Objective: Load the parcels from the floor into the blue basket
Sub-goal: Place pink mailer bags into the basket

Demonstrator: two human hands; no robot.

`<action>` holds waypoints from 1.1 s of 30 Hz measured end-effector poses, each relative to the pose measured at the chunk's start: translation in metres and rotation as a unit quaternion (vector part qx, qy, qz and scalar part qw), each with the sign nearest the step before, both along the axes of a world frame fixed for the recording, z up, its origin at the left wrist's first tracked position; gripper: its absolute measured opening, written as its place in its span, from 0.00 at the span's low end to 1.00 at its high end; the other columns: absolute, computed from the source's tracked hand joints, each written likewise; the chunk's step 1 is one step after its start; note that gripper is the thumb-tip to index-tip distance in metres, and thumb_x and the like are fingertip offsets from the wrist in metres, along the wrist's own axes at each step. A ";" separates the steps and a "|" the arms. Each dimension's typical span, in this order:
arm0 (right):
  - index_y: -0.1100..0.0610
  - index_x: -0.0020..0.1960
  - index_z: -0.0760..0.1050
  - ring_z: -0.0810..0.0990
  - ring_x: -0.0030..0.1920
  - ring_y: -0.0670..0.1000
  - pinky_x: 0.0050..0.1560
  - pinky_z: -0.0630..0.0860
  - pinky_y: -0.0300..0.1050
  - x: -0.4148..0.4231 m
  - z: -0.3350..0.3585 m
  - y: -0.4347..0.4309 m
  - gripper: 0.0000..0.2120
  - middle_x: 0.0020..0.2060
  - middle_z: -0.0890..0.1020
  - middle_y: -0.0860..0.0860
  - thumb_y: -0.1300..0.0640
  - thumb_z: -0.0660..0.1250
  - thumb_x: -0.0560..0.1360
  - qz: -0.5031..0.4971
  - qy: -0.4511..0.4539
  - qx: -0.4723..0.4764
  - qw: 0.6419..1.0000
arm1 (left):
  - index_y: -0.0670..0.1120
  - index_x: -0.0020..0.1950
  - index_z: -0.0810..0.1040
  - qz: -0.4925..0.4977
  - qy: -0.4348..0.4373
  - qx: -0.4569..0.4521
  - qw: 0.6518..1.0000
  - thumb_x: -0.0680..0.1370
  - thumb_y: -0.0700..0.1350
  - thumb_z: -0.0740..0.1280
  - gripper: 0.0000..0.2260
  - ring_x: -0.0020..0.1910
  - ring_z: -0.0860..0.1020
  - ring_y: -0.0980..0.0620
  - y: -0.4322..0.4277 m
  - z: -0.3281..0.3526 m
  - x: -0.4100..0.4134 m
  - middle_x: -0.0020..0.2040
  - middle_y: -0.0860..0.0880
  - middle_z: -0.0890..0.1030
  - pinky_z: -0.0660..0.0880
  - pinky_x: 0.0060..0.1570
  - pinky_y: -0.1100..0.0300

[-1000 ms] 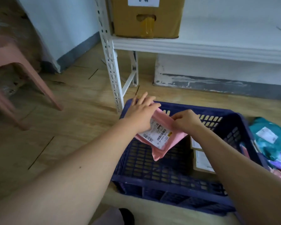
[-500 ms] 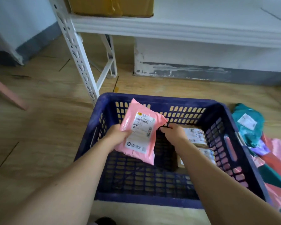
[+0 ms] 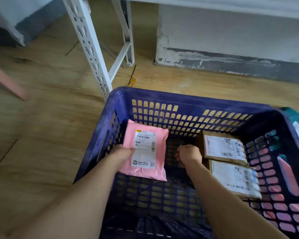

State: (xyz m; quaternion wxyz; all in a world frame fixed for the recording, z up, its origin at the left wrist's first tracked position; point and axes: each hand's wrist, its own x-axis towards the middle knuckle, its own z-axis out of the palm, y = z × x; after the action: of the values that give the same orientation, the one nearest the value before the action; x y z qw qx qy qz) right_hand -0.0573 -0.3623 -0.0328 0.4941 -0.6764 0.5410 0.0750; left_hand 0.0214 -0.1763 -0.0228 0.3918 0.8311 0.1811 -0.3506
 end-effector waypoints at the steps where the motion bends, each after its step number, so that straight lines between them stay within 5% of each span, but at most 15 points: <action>1: 0.59 0.51 0.76 0.80 0.38 0.56 0.33 0.79 0.46 0.002 -0.005 0.003 0.11 0.43 0.82 0.58 0.52 0.61 0.77 0.027 0.015 0.037 0.999 | 0.38 0.64 0.74 -0.002 0.000 0.007 1.000 0.76 0.48 0.69 0.21 0.58 0.77 0.42 -0.001 -0.004 0.002 0.61 0.41 0.77 0.73 0.58 0.55; 5: 0.56 0.50 0.73 0.76 0.27 0.50 0.29 0.73 0.38 0.007 -0.013 0.022 0.05 0.37 0.78 0.55 0.56 0.62 0.76 0.179 0.054 0.178 0.966 | 0.39 0.66 0.72 -0.024 -0.012 0.049 0.998 0.77 0.47 0.67 0.21 0.59 0.76 0.43 -0.007 -0.019 0.007 0.63 0.42 0.77 0.73 0.55 0.57; 11: 0.52 0.71 0.62 0.77 0.30 0.47 0.28 0.75 0.40 0.026 -0.018 0.038 0.24 0.39 0.78 0.52 0.64 0.61 0.77 0.223 -0.008 0.228 0.948 | 0.40 0.69 0.63 -0.129 -0.138 0.143 0.972 0.78 0.42 0.65 0.22 0.57 0.76 0.41 -0.019 -0.022 0.002 0.63 0.40 0.73 0.72 0.46 0.53; 15: 0.54 0.73 0.62 0.76 0.32 0.46 0.31 0.75 0.39 0.032 -0.014 0.040 0.24 0.39 0.75 0.48 0.65 0.59 0.78 0.255 0.001 0.214 0.943 | 0.47 0.77 0.46 -0.361 -0.334 0.228 0.841 0.74 0.32 0.62 0.37 0.70 0.63 0.44 -0.017 -0.023 -0.007 0.75 0.43 0.53 0.70 0.61 0.56; 17: 0.57 0.70 0.65 0.74 0.31 0.45 0.34 0.74 0.40 0.032 -0.014 0.038 0.21 0.37 0.74 0.48 0.65 0.57 0.78 0.274 0.008 0.197 0.941 | 0.48 0.77 0.51 -0.448 -0.343 0.254 0.785 0.73 0.33 0.63 0.36 0.72 0.60 0.46 -0.016 -0.024 -0.006 0.76 0.45 0.53 0.69 0.62 0.55; 20: 0.61 0.64 0.72 0.73 0.32 0.46 0.40 0.75 0.42 0.032 -0.018 0.035 0.15 0.36 0.75 0.50 0.65 0.57 0.78 0.278 0.040 0.168 0.945 | 0.50 0.74 0.58 -0.494 -0.196 0.239 0.813 0.75 0.41 0.66 0.30 0.72 0.58 0.44 -0.014 -0.024 -0.009 0.74 0.46 0.56 0.69 0.64 0.48; 23: 0.64 0.63 0.73 0.74 0.33 0.47 0.47 0.77 0.43 0.030 -0.019 0.033 0.14 0.37 0.75 0.53 0.64 0.58 0.78 0.277 0.068 0.168 0.944 | 0.51 0.77 0.44 -0.536 -0.052 0.223 0.812 0.74 0.48 0.70 0.42 0.76 0.47 0.42 -0.008 -0.029 -0.011 0.77 0.46 0.42 0.60 0.71 0.44; 26: 0.62 0.62 0.73 0.77 0.37 0.47 0.40 0.77 0.41 0.026 -0.017 0.032 0.14 0.41 0.79 0.53 0.66 0.59 0.77 0.248 0.028 0.211 0.945 | 0.52 0.77 0.40 -0.539 -0.060 0.228 0.809 0.75 0.44 0.68 0.42 0.77 0.44 0.42 -0.005 -0.031 -0.008 0.77 0.46 0.38 0.60 0.71 0.43; 29: 0.60 0.61 0.75 0.80 0.43 0.51 0.46 0.77 0.43 0.022 -0.016 0.035 0.16 0.51 0.82 0.57 0.68 0.59 0.76 0.231 -0.016 0.237 0.944 | 0.52 0.77 0.44 -0.527 -0.117 0.224 0.811 0.76 0.41 0.66 0.38 0.76 0.48 0.42 -0.007 -0.030 -0.010 0.78 0.46 0.41 0.64 0.69 0.43; 33: 0.60 0.63 0.72 0.79 0.36 0.47 0.37 0.78 0.39 0.025 -0.013 0.040 0.15 0.52 0.81 0.57 0.65 0.59 0.77 0.283 0.023 0.194 0.939 | 0.52 0.77 0.48 -0.525 -0.130 0.223 0.811 0.75 0.38 0.66 0.37 0.75 0.53 0.42 -0.014 -0.025 -0.009 0.77 0.46 0.47 0.66 0.67 0.44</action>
State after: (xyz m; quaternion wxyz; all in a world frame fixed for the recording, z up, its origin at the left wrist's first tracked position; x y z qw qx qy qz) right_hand -0.0324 -0.3220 -0.0459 0.5618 -0.6905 0.3130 0.3310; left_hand 0.0119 -0.1903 -0.0476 -0.0285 0.9021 -0.2619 -0.3419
